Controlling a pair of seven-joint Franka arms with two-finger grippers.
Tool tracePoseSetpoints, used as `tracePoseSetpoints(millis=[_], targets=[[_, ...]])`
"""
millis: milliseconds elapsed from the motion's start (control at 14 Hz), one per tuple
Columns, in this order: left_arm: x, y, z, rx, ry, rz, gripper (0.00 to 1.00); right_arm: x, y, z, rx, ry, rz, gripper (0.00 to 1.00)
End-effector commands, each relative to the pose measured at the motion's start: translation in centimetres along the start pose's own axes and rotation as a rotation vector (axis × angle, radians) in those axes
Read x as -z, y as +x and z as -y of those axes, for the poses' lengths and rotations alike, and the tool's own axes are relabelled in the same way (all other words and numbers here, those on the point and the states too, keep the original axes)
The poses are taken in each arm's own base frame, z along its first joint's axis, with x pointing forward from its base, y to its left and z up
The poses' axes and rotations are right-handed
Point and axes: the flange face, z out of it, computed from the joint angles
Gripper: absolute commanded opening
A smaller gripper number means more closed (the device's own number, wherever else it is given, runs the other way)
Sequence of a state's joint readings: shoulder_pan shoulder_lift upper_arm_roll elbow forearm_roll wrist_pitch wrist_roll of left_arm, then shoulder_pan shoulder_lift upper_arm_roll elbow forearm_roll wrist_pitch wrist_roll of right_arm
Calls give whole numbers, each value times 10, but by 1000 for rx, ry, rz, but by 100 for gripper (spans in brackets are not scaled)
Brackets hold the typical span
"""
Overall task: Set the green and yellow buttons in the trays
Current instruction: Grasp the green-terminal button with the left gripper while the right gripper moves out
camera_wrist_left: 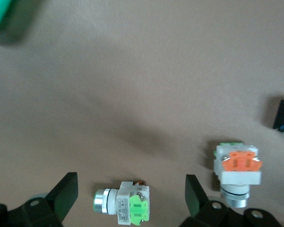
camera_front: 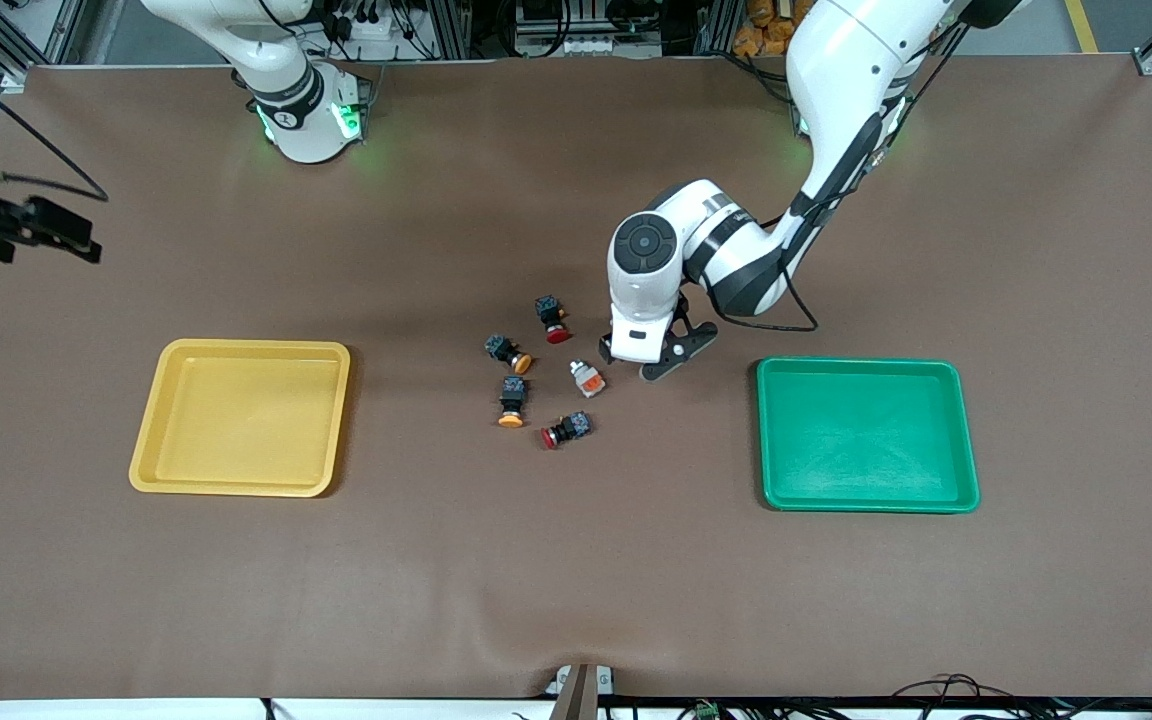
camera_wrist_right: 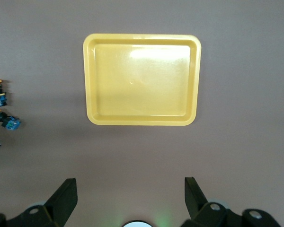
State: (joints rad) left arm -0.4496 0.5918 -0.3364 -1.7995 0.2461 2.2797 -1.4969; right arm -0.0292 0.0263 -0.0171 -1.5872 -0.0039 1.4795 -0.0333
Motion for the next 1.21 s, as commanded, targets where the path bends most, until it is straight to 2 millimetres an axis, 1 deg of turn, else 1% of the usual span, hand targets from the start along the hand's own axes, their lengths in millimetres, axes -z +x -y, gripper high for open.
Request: tracePoseSetpoints(millis=[0,143,214,286,357,500,571,714,857,929,1000,1071,1143], targets=[[-10,-11,14,1,-39,-18,100,-41,39,-13,-2,-2,72,100],[-15,-14,14,-2,-43,-15,100,-61,58,-25,-16,-28,92,100],[-18,-14,15,-3,-37,-12,100,-64,63,-25,-18,-23,93,100],[-21,-16,17,-6,-30,-11,100,-75,69,-24,-22,-19,106,100],[-23,-18,18,-9,-26,-8,100,-80,73,-21,-24,-14,103,100],[-35,-23,19,-15,-12,6,100,-84,82,-12,-12,-13,74,100],[-42,-24,19,-18,-7,12,100,-92,87,-7,-6,-8,72,100],[-49,-26,18,-19,-15,19,100,-110,96,3,-12,86,90,100],[-53,-28,17,-22,-16,23,100,-119,102,11,-43,173,76,100],[-54,-33,16,-28,-22,24,100,-133,105,17,-58,175,79,100],[-57,-35,16,-32,-21,27,100,-147,109,27,-95,170,69,100],[-58,-36,16,-32,-20,27,100,-165,111,44,-139,162,49,100],[-58,-38,15,-35,-20,27,88,-174,113,63,-156,158,27,100]])
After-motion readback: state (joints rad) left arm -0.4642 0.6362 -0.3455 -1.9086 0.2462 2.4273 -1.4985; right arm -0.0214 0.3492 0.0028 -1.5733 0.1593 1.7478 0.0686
